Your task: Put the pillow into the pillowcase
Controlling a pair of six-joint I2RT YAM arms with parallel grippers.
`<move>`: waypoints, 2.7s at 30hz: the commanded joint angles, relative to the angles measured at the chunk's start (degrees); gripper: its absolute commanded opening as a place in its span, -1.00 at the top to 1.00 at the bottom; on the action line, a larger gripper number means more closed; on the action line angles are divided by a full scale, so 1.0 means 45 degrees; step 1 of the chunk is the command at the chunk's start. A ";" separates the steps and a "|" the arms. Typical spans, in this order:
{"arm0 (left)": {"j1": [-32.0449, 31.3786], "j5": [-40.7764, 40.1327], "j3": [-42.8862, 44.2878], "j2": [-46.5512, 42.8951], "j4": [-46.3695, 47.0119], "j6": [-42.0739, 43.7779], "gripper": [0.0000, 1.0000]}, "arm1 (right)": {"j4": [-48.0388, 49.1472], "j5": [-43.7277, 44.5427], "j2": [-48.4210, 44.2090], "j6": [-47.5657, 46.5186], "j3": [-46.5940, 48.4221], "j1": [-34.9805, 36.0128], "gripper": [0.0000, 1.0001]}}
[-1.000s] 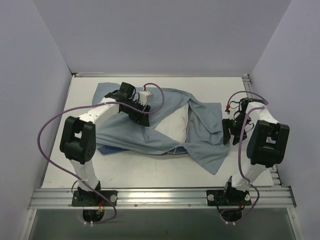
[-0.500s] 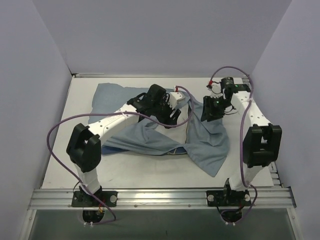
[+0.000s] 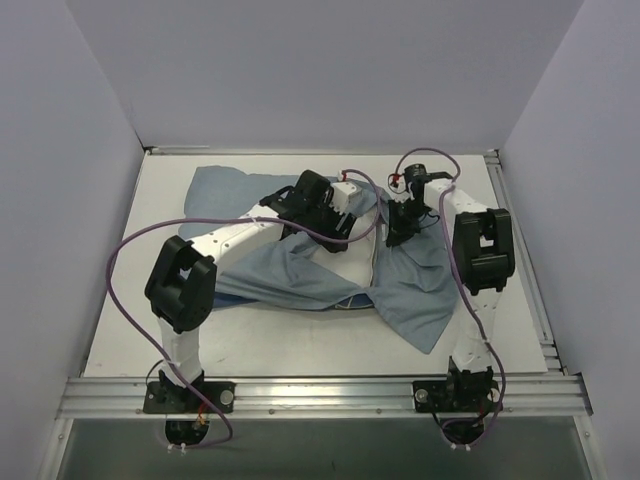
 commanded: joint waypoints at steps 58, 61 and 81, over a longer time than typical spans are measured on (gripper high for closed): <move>0.4480 0.1815 -0.1805 -0.4676 -0.0671 -0.0001 -0.62 | -0.5171 -0.5031 -0.5890 -0.2356 -0.3844 0.0554 -0.19; 0.5536 0.1405 -0.2782 -0.5516 -0.1431 0.0366 -0.63 | -0.5718 -0.4112 -0.5440 -0.2804 -0.4138 0.0886 -0.34; 1.2066 0.7607 -0.6983 -0.3943 -0.3684 0.2092 -0.95 | -0.5623 -0.6882 -0.4246 -0.2318 0.2209 -0.0206 1.00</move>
